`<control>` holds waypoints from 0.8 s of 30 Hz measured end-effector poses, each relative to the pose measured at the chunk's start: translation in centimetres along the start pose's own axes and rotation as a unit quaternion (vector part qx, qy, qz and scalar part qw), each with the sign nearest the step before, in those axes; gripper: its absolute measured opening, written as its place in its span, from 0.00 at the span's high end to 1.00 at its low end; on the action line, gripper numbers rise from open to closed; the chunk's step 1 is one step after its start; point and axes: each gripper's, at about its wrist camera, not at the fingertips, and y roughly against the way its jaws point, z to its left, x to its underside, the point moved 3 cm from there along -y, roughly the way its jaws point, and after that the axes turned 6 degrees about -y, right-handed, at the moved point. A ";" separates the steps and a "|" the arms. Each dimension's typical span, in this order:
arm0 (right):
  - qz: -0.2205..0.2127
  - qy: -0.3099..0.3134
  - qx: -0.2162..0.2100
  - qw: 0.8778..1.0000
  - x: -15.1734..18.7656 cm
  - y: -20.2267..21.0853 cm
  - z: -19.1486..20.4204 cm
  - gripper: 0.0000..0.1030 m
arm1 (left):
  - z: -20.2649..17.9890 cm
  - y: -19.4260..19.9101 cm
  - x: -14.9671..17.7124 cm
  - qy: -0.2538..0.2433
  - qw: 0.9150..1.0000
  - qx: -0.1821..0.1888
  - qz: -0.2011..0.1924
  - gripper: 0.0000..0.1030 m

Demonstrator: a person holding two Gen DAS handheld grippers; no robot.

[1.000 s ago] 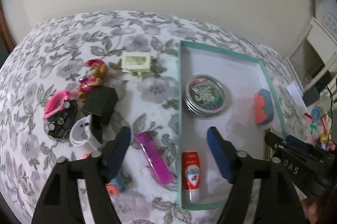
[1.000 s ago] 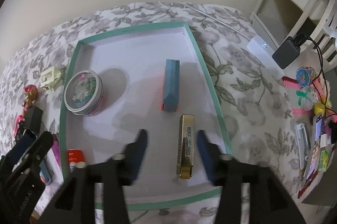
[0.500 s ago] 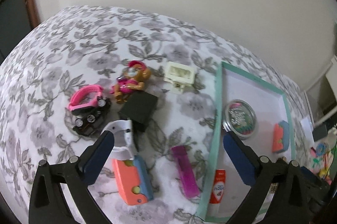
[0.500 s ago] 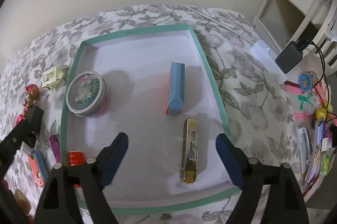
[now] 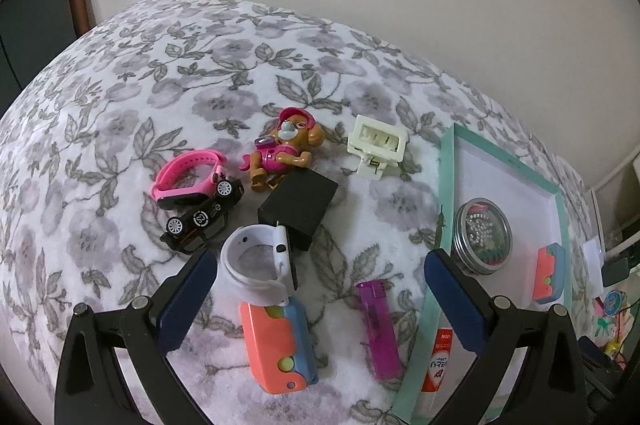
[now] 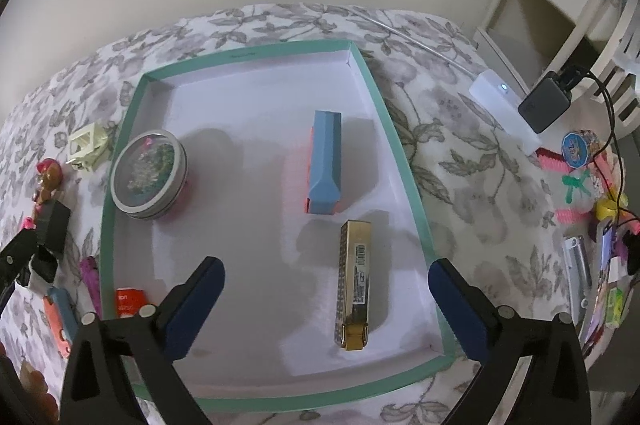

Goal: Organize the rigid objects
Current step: 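Move the left tool to the orange-blue toy while the right moves to the purple lighter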

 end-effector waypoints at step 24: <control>-0.001 0.055 -0.160 0.986 0.7 3.3 8.3 0.00 | 4.1 -0.6 0.9 0.036 0.993 -0.013 0.116 0.00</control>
